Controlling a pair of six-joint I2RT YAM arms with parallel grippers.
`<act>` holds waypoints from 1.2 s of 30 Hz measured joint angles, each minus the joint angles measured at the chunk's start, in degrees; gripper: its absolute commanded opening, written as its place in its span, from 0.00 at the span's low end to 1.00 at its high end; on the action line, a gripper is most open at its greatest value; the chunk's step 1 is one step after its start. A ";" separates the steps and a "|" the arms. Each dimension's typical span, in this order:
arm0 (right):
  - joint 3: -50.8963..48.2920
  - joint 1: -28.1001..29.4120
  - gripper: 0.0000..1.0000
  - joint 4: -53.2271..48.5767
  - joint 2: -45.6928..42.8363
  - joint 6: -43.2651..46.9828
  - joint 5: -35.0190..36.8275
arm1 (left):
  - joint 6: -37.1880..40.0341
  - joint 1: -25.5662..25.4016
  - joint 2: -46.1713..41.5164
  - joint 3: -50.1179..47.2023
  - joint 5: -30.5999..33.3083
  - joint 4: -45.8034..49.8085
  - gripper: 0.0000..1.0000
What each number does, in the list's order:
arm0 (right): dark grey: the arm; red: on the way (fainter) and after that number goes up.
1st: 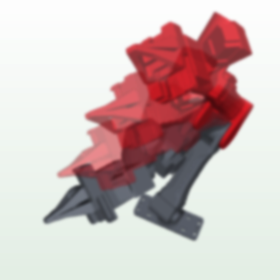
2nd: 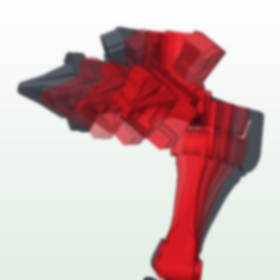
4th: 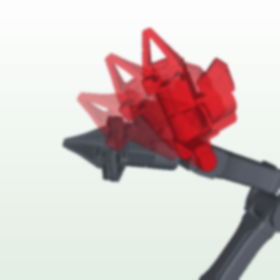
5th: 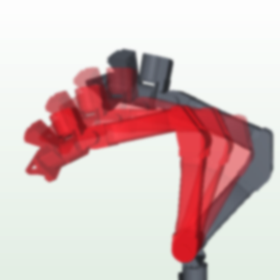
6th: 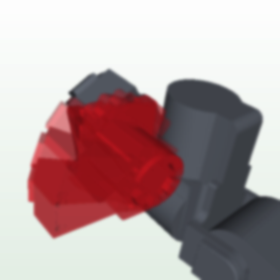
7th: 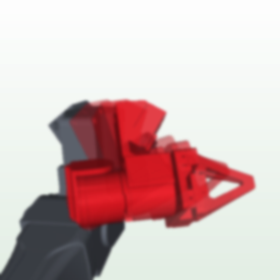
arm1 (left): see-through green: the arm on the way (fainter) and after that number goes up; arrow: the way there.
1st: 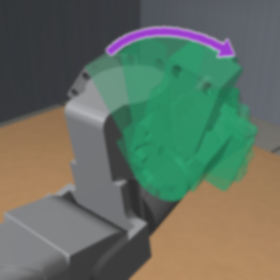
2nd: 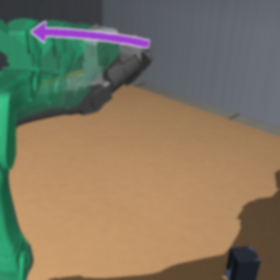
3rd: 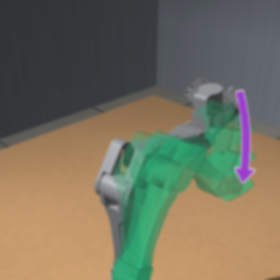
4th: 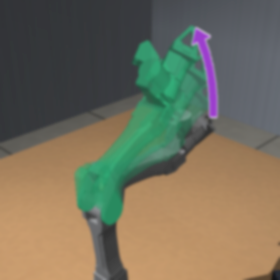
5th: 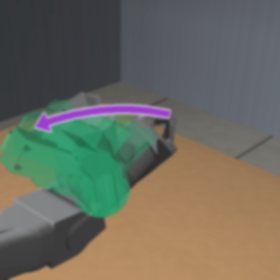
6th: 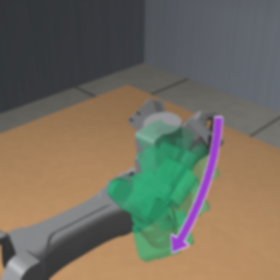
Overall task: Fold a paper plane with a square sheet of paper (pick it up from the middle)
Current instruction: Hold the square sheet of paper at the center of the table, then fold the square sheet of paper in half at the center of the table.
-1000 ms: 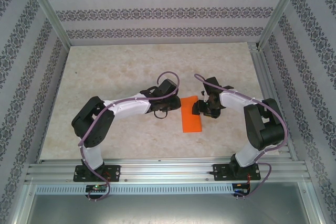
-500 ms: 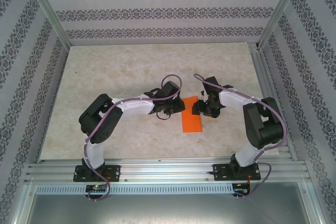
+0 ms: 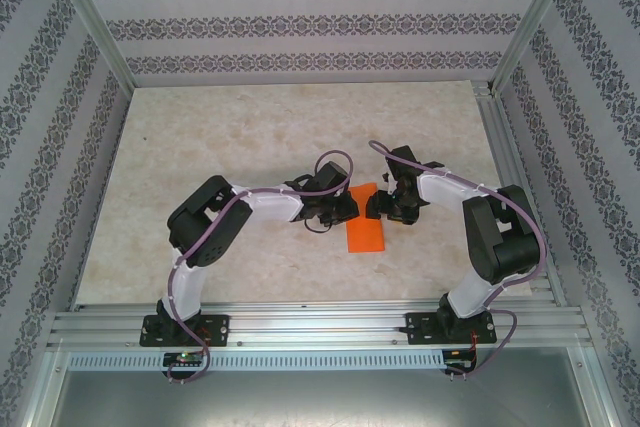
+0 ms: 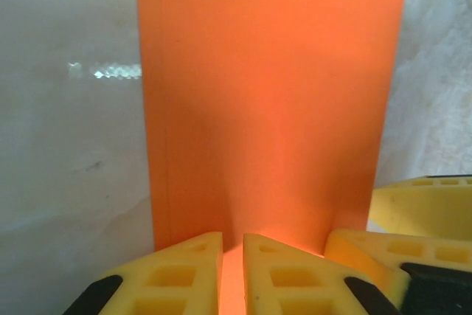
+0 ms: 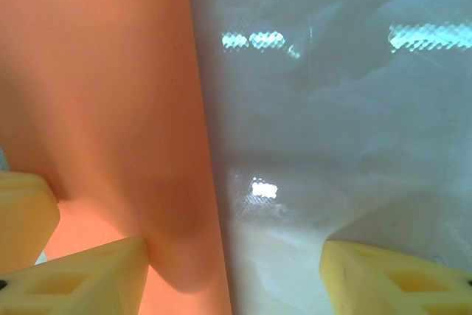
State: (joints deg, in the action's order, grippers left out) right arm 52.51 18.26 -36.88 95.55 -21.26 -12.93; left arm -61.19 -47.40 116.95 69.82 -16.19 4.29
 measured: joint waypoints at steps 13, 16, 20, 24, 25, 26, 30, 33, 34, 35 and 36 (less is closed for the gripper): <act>0.13 -1.49 0.56 1.14 -5.49 -1.14 -1.86 | -0.81 -0.26 0.61 0.37 0.61 -0.26 0.15; -0.70 -2.69 0.44 3.17 -8.33 -1.86 -5.01 | -0.61 -0.33 0.70 0.68 0.83 0.07 0.15; -2.73 -3.04 0.32 6.47 -8.74 -3.02 -10.05 | -0.57 -0.37 0.87 0.98 0.85 0.26 0.15; -4.92 -3.02 0.30 8.94 -8.61 -3.91 -14.38 | -0.37 -0.37 1.01 1.25 0.85 0.52 0.15; -5.09 -3.02 0.30 9.31 -8.48 -4.00 -15.08 | -0.33 -0.37 1.03 1.33 0.85 0.66 0.15; -5.16 -3.02 0.30 9.66 -8.33 -4.13 -15.67 | -0.20 -0.37 1.05 1.40 0.83 0.74 0.15; -5.25 -3.04 0.30 11.06 -7.19 -4.17 -16.20 | 0.26 -0.37 1.16 1.75 0.85 1.27 0.15; -6.08 -3.45 0.31 12.28 -5.55 -4.15 -16.41 | 0.68 -0.37 1.20 1.88 0.85 1.49 0.15; -6.51 -3.67 0.31 12.35 -4.83 -4.13 -16.33 | 0.72 -0.39 1.25 1.97 0.85 1.55 0.15; -6.95 -3.80 0.32 12.35 -4.31 -4.11 -16.28 | 0.76 -0.37 1.27 1.99 0.85 1.55 0.16; -7.28 -3.98 0.32 12.24 -3.91 -4.09 -16.11 | 0.87 -0.39 1.31 2.03 0.83 1.57 0.15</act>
State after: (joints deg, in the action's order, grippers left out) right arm 45.23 14.28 -24.64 91.64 -25.34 -29.04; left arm -60.31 -47.79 118.26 71.85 -15.35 5.87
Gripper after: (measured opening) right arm 0.314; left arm 0.154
